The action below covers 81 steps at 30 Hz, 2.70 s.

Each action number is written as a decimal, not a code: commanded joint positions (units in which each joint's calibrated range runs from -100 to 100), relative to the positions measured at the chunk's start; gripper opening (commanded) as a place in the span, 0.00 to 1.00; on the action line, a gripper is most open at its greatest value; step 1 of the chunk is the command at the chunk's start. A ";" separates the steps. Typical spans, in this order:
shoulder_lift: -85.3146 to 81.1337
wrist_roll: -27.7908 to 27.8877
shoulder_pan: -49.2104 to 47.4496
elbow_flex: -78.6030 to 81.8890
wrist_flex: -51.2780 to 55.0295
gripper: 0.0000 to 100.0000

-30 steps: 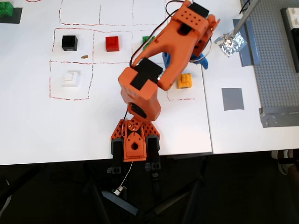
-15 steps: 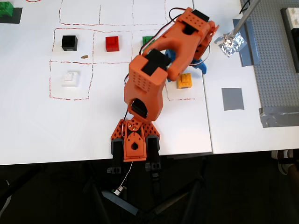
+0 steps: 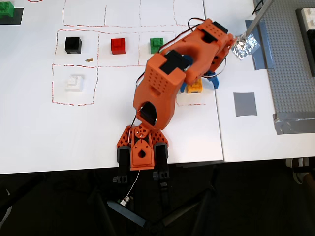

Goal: Grab the block and put it in the grey marker

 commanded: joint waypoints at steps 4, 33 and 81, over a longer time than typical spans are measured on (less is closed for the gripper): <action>-1.69 -0.39 0.75 -1.70 -0.87 0.35; -6.00 0.05 -4.19 0.29 -2.01 0.03; -14.62 64.86 31.98 -5.33 -23.97 0.00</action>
